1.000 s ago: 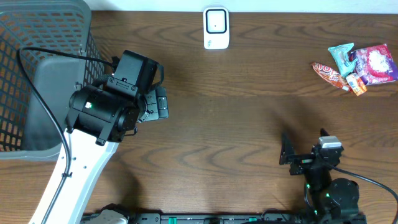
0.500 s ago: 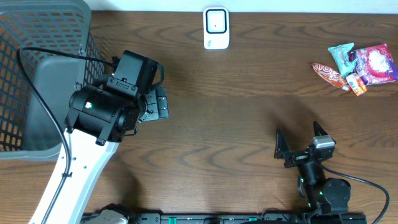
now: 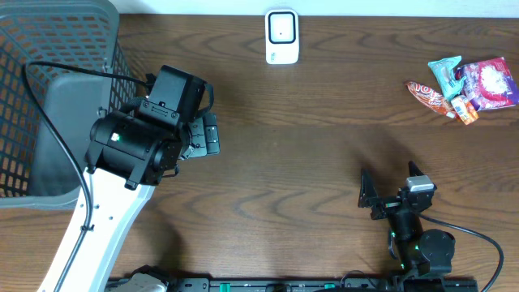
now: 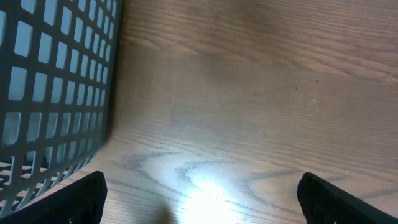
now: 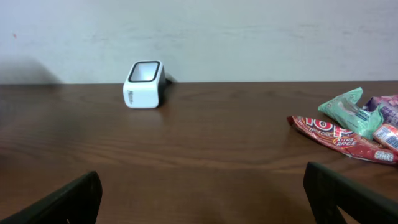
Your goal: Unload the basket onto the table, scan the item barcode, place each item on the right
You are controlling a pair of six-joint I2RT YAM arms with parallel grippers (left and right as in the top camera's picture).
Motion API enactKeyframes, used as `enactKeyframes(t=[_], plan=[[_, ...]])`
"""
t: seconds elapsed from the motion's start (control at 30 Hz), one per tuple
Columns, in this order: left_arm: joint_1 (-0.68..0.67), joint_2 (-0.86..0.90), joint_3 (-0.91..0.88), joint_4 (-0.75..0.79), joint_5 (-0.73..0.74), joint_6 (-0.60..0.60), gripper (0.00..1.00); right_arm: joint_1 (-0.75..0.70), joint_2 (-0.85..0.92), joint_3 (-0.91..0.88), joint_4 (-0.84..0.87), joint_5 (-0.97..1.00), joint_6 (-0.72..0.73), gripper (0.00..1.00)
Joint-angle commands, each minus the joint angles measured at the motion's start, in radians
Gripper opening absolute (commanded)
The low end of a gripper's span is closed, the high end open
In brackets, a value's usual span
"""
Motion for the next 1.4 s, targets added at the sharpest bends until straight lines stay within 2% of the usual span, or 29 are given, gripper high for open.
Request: enactKeyframes(t=[0.0, 0.4, 1.37], plan=[[0.003, -0.003, 0.005, -0.001, -0.002, -0.002, 0.98, -0.006, -0.007, -0.003, -0.004, 0.008, -0.018, 0.99], [0.003, -0.003, 0.005, -0.001, -0.002, -0.002, 0.98, -0.005, -0.007, -0.003, -0.010, 0.055, -0.069, 0.99], [0.003, -0.003, 0.005, -0.001, -0.002, -0.002, 0.98, 0.008, -0.006, -0.003, -0.007, 0.048, -0.068, 0.99]])
